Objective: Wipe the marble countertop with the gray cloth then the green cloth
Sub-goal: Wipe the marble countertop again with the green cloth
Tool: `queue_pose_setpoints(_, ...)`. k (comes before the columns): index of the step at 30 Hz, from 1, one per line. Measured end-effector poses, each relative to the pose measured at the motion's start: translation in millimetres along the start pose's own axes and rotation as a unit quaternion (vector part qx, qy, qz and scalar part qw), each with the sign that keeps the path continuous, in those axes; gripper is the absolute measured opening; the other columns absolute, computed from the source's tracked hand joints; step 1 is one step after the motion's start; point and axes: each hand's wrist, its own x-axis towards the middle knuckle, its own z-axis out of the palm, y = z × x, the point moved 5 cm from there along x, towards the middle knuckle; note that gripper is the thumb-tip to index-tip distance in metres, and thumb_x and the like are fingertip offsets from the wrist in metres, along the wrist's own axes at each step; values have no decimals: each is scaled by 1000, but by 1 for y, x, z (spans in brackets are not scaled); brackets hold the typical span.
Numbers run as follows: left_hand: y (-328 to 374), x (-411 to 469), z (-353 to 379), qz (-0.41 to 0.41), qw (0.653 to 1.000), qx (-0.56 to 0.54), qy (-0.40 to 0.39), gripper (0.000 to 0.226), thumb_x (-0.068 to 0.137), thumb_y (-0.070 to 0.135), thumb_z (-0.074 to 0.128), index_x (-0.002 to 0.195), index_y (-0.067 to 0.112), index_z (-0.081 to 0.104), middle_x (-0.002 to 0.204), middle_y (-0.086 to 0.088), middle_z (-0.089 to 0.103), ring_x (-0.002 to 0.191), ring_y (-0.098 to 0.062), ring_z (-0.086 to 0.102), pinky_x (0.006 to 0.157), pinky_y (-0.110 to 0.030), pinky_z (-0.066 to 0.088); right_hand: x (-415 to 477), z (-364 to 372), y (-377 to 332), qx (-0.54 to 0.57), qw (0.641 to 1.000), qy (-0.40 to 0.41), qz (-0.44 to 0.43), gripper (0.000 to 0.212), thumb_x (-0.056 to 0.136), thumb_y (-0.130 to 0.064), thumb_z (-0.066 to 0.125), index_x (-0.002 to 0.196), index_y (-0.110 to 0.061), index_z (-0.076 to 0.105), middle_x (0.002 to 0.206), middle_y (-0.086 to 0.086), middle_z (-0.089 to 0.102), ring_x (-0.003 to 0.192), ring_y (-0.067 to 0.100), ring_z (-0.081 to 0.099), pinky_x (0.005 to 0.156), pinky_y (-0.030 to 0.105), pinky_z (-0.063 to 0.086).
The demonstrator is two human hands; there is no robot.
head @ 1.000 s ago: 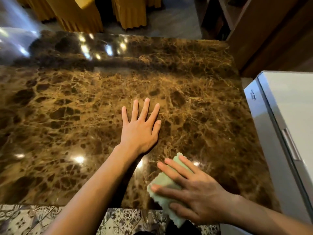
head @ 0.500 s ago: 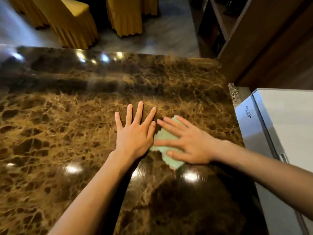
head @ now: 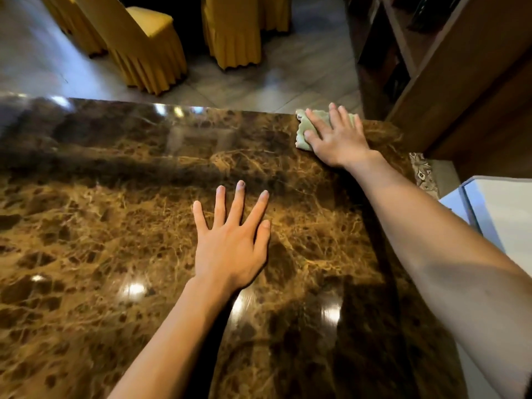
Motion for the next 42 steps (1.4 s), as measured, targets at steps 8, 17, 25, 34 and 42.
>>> queue_pose_setpoints(8, 5, -17, -2, 22, 1000, -2, -8, 57, 103, 55, 8, 159, 42, 0, 170, -1, -3, 155, -33, -9, 120, -66, -5, -179, 29, -30, -30, 986, 2, -162, 65, 97, -62, 11, 160, -46, 10, 170, 15, 8, 157, 32, 4, 126, 54, 0)
queue_pose_setpoints(17, 45, -115, 12, 119, 993, 8, -26, 57, 104, 53, 12, 159, 40, 6, 170, -2, 3, 155, -36, -2, 119, -66, 1, -455, 81, -60, -2, 957, -21, -291, 61, 104, -56, 33, 160, -44, 12, 170, 15, 8, 157, 33, 2, 124, 60, 7)
queue_pose_setpoints(25, 82, -146, 18, 159, 986, 12, -46, 60, 101, 54, 6, 159, 41, 2, 170, -1, -2, 155, -34, -6, 120, -66, -1, -522, 89, -36, -54, 900, -75, -427, 59, 105, -53, 36, 159, -47, 12, 171, 9, 3, 158, 26, 3, 125, 55, 10)
queue_pose_setpoints(34, 99, -88, 15, 111, 992, 6, -52, 62, 98, 58, 1, 158, 43, -3, 170, -1, -6, 154, -33, -11, 120, -62, -6, -368, 61, 15, -97, 891, -30, -442, 57, 106, -56, 29, 160, -44, 14, 170, 13, 6, 158, 29, -2, 126, 53, 4)
queue_pose_setpoints(42, 117, -30, 16, 51, 998, -21, -33, 59, 102, 59, 5, 158, 42, -7, 169, 1, -9, 153, -33, -16, 120, -62, -10, -142, 16, 72, -48, 965, -23, -258, 64, 94, -67, 14, 156, -54, 9, 171, 8, 0, 157, 24, -3, 126, 47, -2)
